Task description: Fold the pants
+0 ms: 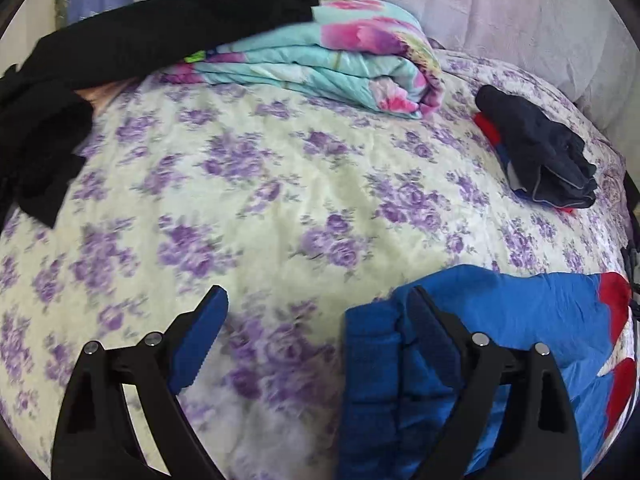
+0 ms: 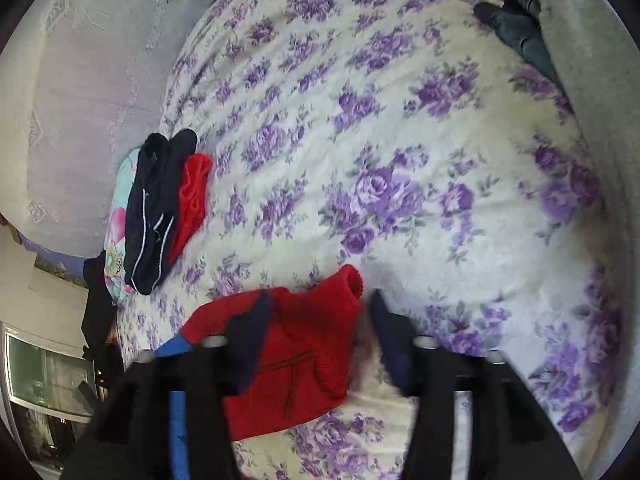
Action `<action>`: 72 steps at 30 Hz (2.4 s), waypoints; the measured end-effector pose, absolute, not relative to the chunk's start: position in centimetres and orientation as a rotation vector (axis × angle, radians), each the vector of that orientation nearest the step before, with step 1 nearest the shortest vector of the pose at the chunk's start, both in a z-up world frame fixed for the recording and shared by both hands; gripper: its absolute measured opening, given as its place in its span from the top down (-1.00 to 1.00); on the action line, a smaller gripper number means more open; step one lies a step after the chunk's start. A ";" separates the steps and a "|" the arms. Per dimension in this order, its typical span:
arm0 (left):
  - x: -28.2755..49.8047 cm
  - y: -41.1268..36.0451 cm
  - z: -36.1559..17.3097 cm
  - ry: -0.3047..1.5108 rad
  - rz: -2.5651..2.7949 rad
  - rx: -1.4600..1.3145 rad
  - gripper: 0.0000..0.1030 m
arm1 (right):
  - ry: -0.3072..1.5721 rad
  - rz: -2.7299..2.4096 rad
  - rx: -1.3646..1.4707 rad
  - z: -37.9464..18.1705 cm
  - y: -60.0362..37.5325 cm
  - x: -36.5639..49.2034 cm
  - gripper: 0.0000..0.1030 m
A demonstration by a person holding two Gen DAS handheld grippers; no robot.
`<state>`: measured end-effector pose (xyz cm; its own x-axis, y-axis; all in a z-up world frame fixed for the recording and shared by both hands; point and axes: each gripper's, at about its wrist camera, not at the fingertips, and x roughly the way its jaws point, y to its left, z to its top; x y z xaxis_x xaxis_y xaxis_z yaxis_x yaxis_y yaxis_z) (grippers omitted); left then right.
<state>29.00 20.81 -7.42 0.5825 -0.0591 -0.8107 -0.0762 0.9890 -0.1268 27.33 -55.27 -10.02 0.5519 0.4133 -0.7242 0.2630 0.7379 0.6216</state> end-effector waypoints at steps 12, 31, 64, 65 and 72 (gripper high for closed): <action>30.9 19.8 -9.9 1.038 -0.135 -0.191 0.01 | 0.981 0.074 0.610 -7.9 -53.5 27.4 0.86; 20.9 19.6 -1.9 0.794 -0.249 -0.274 0.43 | 0.830 0.100 0.572 -3.0 -53.9 17.3 0.88; 7.2 11.3 -5.2 0.884 -0.338 0.026 0.19 | 0.724 0.179 0.695 -5.5 -53.5 0.4 -0.04; 7.0 11.9 -5.6 0.904 -0.349 -0.010 0.19 | 0.727 0.176 0.683 -5.4 -53.3 0.0 -0.07; 9.7 14.3 -7.2 0.936 -0.436 -0.410 -0.13 | 0.728 0.159 0.696 -5.6 -52.2 -1.9 -0.21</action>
